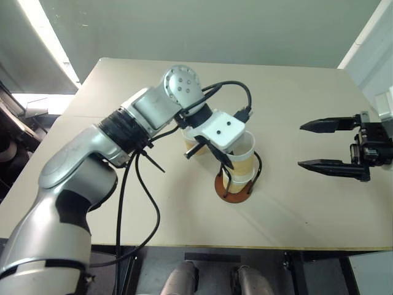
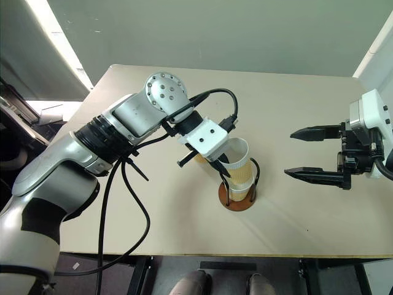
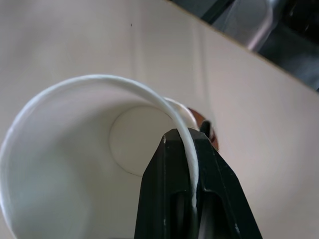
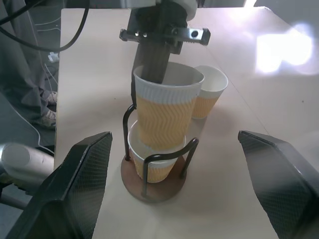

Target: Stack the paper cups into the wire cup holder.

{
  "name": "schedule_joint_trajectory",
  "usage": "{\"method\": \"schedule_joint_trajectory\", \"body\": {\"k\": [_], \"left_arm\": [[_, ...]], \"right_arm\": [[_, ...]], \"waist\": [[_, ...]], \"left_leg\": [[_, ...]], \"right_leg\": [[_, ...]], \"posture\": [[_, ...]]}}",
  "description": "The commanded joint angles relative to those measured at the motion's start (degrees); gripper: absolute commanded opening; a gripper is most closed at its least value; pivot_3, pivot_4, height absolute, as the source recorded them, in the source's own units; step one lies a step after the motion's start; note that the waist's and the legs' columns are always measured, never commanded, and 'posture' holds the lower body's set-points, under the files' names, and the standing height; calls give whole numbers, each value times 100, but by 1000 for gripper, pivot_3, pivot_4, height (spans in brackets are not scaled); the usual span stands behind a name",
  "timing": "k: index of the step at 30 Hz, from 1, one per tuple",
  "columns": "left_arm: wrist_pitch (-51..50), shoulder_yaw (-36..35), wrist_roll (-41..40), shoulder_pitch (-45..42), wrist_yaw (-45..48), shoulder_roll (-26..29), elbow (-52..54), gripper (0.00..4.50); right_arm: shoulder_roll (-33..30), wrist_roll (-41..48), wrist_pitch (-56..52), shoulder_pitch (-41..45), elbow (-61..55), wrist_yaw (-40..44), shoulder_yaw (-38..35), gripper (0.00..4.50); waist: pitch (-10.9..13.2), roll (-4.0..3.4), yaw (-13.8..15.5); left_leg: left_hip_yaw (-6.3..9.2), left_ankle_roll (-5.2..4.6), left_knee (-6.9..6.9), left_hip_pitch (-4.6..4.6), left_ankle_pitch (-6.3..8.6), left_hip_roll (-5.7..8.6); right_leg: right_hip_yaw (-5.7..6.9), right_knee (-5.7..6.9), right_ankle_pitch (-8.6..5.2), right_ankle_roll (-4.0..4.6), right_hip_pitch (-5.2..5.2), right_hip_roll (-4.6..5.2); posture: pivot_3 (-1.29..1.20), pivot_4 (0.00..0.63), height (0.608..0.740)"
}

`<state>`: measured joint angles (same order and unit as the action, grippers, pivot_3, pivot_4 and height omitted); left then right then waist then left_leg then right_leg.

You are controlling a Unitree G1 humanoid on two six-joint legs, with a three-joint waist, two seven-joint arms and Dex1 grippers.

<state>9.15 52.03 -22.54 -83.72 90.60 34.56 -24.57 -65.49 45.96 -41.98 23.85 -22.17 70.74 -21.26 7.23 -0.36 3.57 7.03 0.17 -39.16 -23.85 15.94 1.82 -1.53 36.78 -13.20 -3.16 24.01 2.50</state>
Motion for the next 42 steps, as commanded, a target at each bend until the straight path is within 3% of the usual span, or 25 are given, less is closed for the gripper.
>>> {"method": "schedule_joint_trajectory", "body": {"k": [1,7,11,14,19,22,32,42], "left_arm": [[62,-236,32,-35,190,-62,58,966],[-208,-555,-31,-45,190,-188,-14,3092],[-537,-1214,-97,-39,190,-132,-68,4472],[-647,-1658,108,122,180,4,-3,4472],[-538,-2082,1155,892,-385,724,535,4472],[-595,-2215,1624,1244,-664,818,823,4472],[105,-2092,3638,1247,-2056,387,-94,4472],[446,-2114,4180,1174,-2194,-114,-1050,4472]], "right_arm": [[-123,62,67,50,-47,-17,-168,4206],[-135,46,87,82,-14,-12,-127,4206],[-93,30,109,268,53,-68,13,4206],[-52,21,108,387,107,-101,117,4206],[21,73,47,829,314,8,562,4206],[126,188,-18,1147,426,64,755,4206],[430,262,-79,1553,552,128,1023,4206],[347,269,-145,1504,516,130,963,4206]], "waist": [[0,0,1],[0,0,2],[0,0,1],[0,0,-1],[-5,-8,-46],[-4,-7,-52],[-4,-7,10],[-4,-7,14]], "left_leg": [[0,-1,-1,0,0,0],[-2,-2,-3,-2,1,0],[-4,-3,-3,-2,1,0],[-6,-3,-4,-2,1,0],[-8,-6,-1,7,-1,-2],[-8,-8,-4,7,-3,-2],[7,-23,-44,-14,4,6],[5,-21,-43,-15,5,6]], "right_leg": [[0,0,0,0,0,0],[0,0,1,-1,0,0],[-1,3,1,-2,3,0],[-2,4,0,-3,4,-1],[-7,5,-1,-5,4,-3],[-7,5,-1,-5,5,-7],[-1,10,0,-7,5,-3],[-2,13,0,-7,7,-2]], "posture": [[0,150,740],[0,150,740],[0,150,740],[0,150,740],[0,150,740],[0,150,740],[0,150,740],[0,150,740]]}}
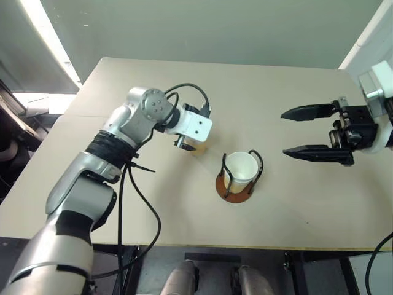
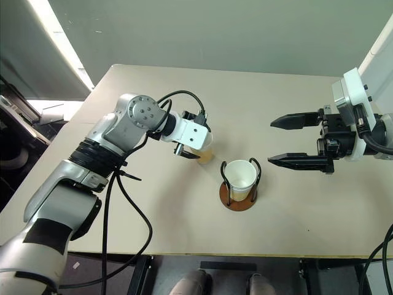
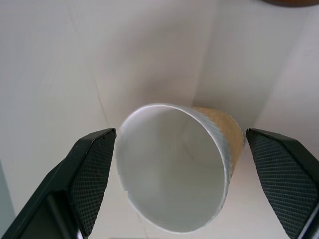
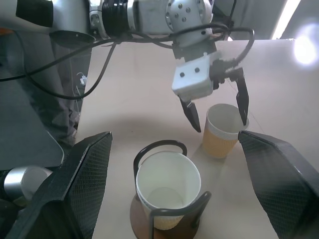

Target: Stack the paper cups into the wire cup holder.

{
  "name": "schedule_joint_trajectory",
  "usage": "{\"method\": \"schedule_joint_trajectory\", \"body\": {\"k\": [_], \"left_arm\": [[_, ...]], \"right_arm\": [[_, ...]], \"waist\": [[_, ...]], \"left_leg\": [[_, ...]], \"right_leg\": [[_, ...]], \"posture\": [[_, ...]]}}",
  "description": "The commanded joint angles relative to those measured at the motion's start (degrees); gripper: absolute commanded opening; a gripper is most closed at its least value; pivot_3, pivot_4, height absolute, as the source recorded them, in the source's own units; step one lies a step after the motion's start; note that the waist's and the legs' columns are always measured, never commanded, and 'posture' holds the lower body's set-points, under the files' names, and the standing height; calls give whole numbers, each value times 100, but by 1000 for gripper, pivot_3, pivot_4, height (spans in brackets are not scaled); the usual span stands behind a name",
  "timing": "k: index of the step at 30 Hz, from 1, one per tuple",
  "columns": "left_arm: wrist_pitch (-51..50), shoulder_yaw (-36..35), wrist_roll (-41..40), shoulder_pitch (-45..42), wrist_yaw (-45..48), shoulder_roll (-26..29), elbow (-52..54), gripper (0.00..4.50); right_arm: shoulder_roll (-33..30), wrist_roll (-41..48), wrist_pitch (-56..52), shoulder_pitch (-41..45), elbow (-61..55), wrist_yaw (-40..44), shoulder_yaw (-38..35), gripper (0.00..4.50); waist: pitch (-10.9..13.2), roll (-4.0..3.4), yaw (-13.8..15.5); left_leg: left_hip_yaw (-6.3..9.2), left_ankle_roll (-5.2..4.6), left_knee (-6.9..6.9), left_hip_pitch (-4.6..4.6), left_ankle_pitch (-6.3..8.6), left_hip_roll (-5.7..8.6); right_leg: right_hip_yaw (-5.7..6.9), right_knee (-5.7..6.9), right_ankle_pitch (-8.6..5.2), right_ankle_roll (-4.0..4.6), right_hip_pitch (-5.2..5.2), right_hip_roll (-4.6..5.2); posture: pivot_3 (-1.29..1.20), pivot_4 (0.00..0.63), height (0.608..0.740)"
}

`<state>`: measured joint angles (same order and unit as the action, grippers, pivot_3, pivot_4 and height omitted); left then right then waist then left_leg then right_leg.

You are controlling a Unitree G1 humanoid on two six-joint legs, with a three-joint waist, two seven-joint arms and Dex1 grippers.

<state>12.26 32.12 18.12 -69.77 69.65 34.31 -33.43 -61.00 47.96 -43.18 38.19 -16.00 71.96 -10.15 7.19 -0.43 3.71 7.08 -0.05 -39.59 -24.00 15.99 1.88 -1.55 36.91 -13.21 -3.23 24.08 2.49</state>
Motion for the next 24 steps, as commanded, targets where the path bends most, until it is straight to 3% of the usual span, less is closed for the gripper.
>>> {"method": "schedule_joint_trajectory", "body": {"k": [1,5,8,16,19,24], "left_arm": [[152,-137,133,-231,-106,-127,-237,4472],[326,-105,264,-243,-101,-284,-640,4472],[518,-101,291,-243,-21,-298,-804,3920],[961,-252,8,-344,669,-140,-845,944],[1081,-320,-105,-364,912,-66,-736,28],[1116,-470,-280,-422,1234,-31,-678,28]], "right_arm": [[-107,68,-32,67,-107,8,-154,4206],[-121,29,-44,55,-128,-26,-166,4206],[-132,3,-33,20,-133,-36,-182,4206],[-166,16,-12,-57,-133,-36,-226,4206],[-165,9,3,-40,-106,-24,-217,4206],[-167,-11,26,-20,-62,6,-204,4206]], "waist": [[0,0,0],[0,0,1],[0,0,2],[0,0,5],[0,0,3],[0,0,5]], "left_leg": [[0,0,0,0,0,0],[-1,0,0,0,0,0],[-1,1,0,0,0,0],[-2,0,0,0,0,0],[-3,0,1,0,0,0],[-3,0,0,-2,0,0]], "right_leg": [[0,0,0,0,0,0],[-1,0,0,0,1,0],[-1,0,0,0,2,0],[-1,0,0,0,2,-1],[-2,0,0,0,3,-1],[-2,0,0,0,3,0]], "posture": [[0,150,740],[0,150,740],[0,150,740],[0,150,740],[0,150,740],[0,150,740]]}}
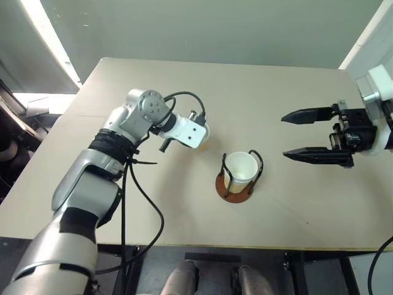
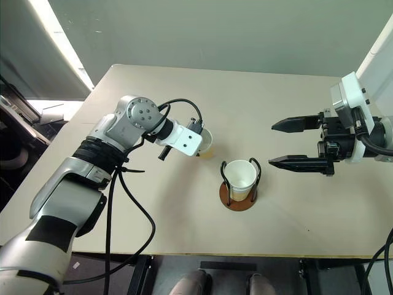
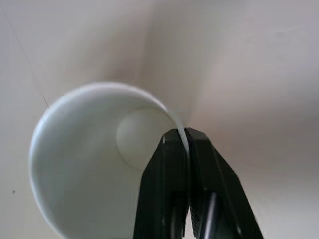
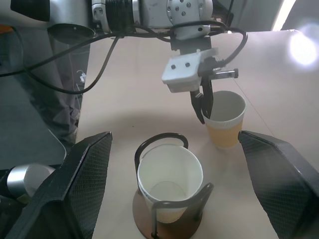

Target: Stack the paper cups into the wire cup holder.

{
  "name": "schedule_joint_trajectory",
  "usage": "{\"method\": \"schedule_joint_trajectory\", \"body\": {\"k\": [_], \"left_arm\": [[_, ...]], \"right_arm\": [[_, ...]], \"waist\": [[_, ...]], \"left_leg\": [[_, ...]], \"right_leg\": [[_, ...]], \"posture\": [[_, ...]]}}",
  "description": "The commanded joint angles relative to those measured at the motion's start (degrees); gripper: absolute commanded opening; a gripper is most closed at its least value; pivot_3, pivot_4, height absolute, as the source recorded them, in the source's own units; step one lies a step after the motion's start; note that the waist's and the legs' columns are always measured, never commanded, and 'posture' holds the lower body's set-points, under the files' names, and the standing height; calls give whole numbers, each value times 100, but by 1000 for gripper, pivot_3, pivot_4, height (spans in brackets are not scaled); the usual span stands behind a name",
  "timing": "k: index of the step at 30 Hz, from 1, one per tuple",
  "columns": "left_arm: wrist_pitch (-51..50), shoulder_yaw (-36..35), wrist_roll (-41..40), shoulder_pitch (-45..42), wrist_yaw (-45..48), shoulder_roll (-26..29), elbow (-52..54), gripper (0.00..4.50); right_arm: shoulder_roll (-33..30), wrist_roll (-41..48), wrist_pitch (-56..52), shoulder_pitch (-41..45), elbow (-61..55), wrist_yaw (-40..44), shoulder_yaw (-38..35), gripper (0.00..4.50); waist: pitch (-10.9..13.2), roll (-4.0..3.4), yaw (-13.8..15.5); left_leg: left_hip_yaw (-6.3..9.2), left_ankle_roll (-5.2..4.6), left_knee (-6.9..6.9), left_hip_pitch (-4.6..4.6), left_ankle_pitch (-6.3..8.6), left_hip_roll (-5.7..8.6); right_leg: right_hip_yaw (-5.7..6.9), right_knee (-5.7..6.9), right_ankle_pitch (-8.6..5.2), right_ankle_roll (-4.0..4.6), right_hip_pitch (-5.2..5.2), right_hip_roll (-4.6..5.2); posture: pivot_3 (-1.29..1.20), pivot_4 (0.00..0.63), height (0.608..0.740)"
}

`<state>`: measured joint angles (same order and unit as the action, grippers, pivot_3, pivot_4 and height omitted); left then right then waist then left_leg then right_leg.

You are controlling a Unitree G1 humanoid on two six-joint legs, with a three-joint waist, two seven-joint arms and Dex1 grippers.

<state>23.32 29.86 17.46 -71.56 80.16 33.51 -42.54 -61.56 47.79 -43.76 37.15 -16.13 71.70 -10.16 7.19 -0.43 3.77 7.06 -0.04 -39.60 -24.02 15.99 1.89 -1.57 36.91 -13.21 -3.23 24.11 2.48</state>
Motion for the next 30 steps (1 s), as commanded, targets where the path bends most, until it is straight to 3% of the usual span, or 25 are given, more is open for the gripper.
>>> {"method": "schedule_joint_trajectory", "body": {"k": [1,4,6,18,23,30], "left_arm": [[-56,-296,-329,-251,317,41,300,28],[-576,-569,-941,-433,917,-81,599,28],[-1317,-574,-1818,-747,1182,-142,960,28],[-2802,521,-4172,-1828,1234,-136,2148,28],[-2892,1222,-4757,-1916,1234,172,2474,28],[-2343,2059,-4837,-2137,1234,532,2308,28]], "right_arm": [[-114,1,89,88,-41,42,-203,4206],[-165,-3,75,102,9,114,-211,4206],[-276,30,17,8,21,214,-271,4206],[-323,195,-77,-573,-297,-41,-742,4206],[-366,286,-173,-1053,-577,-227,-1219,4206],[-413,463,-291,-1407,-781,-348,-1637,4206]], "waist": [[0,0,0],[0,0,1],[2,3,22],[2,2,24],[2,2,30],[2,2,29]], "left_leg": [[0,0,0,0,0,0],[0,0,1,-2,0,0],[0,0,-3,-11,0,1],[-21,-5,-10,-15,9,-5],[-23,-10,-14,-16,13,-5],[-23,-10,-20,-13,13,-6]], "right_leg": [[0,0,0,0,0,0],[1,1,0,0,2,0],[2,0,0,0,4,0],[-8,4,4,-8,13,3],[-9,1,5,-9,11,4],[-8,1,5,-10,9,3]], "posture": [[0,150,740],[0,150,740],[0,150,740],[0,150,740],[0,150,740],[0,150,740]]}}
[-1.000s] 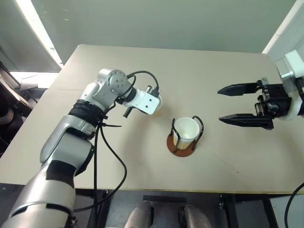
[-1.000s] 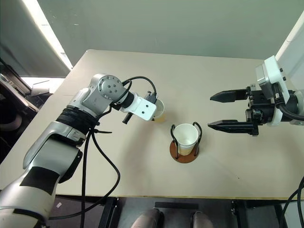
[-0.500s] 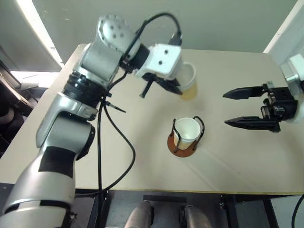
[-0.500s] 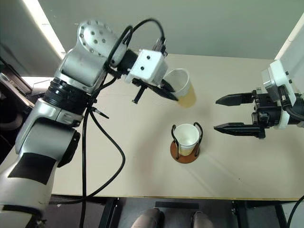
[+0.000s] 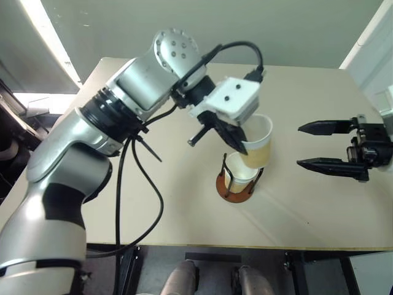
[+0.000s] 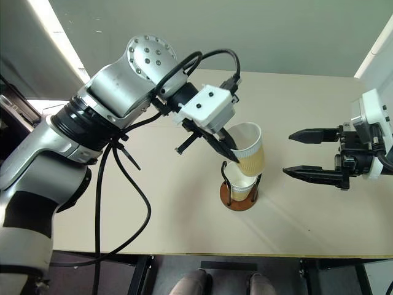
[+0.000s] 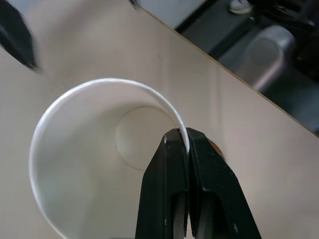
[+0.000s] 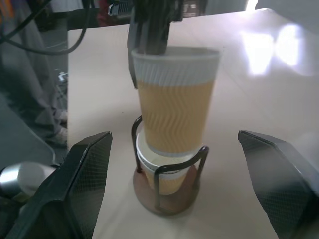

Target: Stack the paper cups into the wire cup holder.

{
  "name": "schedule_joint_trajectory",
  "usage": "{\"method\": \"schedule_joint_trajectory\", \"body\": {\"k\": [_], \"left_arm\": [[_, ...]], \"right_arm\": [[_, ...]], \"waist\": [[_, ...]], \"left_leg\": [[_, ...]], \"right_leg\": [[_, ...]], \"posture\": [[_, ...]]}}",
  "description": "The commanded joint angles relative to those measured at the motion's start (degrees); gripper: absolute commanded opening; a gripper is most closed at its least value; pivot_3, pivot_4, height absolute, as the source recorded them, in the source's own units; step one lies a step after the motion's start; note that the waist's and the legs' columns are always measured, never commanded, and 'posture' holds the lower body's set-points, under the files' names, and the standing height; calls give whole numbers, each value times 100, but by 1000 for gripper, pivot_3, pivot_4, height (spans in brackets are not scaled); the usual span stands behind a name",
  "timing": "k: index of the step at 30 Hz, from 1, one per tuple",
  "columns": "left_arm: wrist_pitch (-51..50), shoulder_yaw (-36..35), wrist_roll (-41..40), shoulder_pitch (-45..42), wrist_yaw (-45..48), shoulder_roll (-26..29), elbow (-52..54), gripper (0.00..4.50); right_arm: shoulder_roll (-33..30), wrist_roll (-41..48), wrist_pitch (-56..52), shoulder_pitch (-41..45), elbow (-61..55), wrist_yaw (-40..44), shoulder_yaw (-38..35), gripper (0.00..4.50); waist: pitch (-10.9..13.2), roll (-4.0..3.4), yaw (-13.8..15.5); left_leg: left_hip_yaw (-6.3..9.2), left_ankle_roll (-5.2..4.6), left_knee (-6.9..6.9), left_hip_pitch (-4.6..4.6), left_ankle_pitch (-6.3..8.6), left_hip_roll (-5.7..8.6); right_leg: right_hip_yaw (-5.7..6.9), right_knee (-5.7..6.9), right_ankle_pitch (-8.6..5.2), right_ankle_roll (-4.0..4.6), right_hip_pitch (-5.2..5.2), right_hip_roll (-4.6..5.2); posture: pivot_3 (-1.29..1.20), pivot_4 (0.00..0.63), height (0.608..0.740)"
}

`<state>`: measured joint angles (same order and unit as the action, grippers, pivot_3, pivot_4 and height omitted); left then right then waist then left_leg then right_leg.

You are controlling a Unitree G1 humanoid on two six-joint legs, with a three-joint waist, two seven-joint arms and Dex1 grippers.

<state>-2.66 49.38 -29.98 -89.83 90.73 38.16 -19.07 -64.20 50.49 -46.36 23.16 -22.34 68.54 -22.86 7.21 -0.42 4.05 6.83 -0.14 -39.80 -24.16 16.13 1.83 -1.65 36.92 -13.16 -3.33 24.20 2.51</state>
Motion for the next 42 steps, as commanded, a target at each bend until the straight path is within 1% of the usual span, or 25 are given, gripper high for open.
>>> {"method": "schedule_joint_trajectory", "body": {"k": [1,9,14,20,24,27,33,35,37,38,39,42], "left_arm": [[291,152,-103,-318,177,93,-42,28],[334,428,-265,-239,177,289,142,28],[394,600,-335,-230,177,350,158,28],[634,781,-191,-144,177,321,49,28],[763,754,69,-23,177,152,-122,28],[792,586,262,30,177,-58,-270,577],[511,13,292,12,177,-456,-524,2664],[238,-353,229,12,177,-582,-602,3380],[-174,-864,157,61,177,-627,-662,4166],[-346,-1061,165,92,177,-645,-667,4466],[-514,-1245,179,130,177,-648,-664,4466],[-1094,-1904,187,573,-17,-344,-488,4466]], "right_arm": [[-162,205,-33,-24,-155,-20,-406,4206],[-367,384,-123,-308,-150,201,-739,4206],[-446,425,-133,-320,-132,186,-845,4206],[-414,476,-103,-313,-173,38,-821,4206],[-403,469,-74,-343,-188,-14,-804,4206],[-409,460,-65,-348,-186,-25,-789,4206],[-444,412,-16,-243,-107,-25,-641,4206],[-439,393,11,-169,-62,-43,-557,4206],[-386,352,56,-2,32,-112,-385,4206],[-366,331,75,57,70,-133,-324,4206],[-349,303,99,116,111,-155,-250,4206],[-151,104,190,422,295,-398,194,4206]], "waist": [[0,0,2],[0,0,0],[0,0,0],[0,0,0],[0,0,0],[0,0,0],[0,0,2],[0,0,2],[0,0,-2],[0,0,-6],[0,0,-7],[-3,-6,-21]], "left_leg": [[0,-3,-4,-1,2,1],[0,-6,-12,-6,7,0],[0,-6,-13,-5,8,0],[0,-6,-14,-5,8,0],[0,-6,-14,-5,8,0],[0,-7,-16,-5,8,1],[-1,-9,-19,-8,10,1],[-1,-9,-19,-7,10,1],[-2,-9,-19,-6,10,1],[-4,-9,-19,-6,10,1],[-5,-9,-19,-6,9,0],[-8,-9,-18,0,9,0]], "right_leg": [[0,-1,0,-1,-1,0],[0,-2,-1,-5,-1,0],[0,-1,-1,-5,-1,0],[0,-1,-1,-5,-2,0],[0,-1,-1,-5,-2,0],[0,-1,-1,-6,-5,0],[1,-1,0,-8,-5,0],[1,0,-1,-9,-5,0],[0,0,-1,-9,-5,0],[-1,1,-1,-10,-5,0],[-1,1,-1,-11,-4,-1],[-3,2,-1,-12,-6,-1]], "posture": [[0,150,740],[0,150,740],[0,150,740],[0,150,740],[0,150,740],[0,150,740],[0,150,740],[0,150,740],[0,150,740],[0,150,740],[0,150,740],[0,150,740]]}}
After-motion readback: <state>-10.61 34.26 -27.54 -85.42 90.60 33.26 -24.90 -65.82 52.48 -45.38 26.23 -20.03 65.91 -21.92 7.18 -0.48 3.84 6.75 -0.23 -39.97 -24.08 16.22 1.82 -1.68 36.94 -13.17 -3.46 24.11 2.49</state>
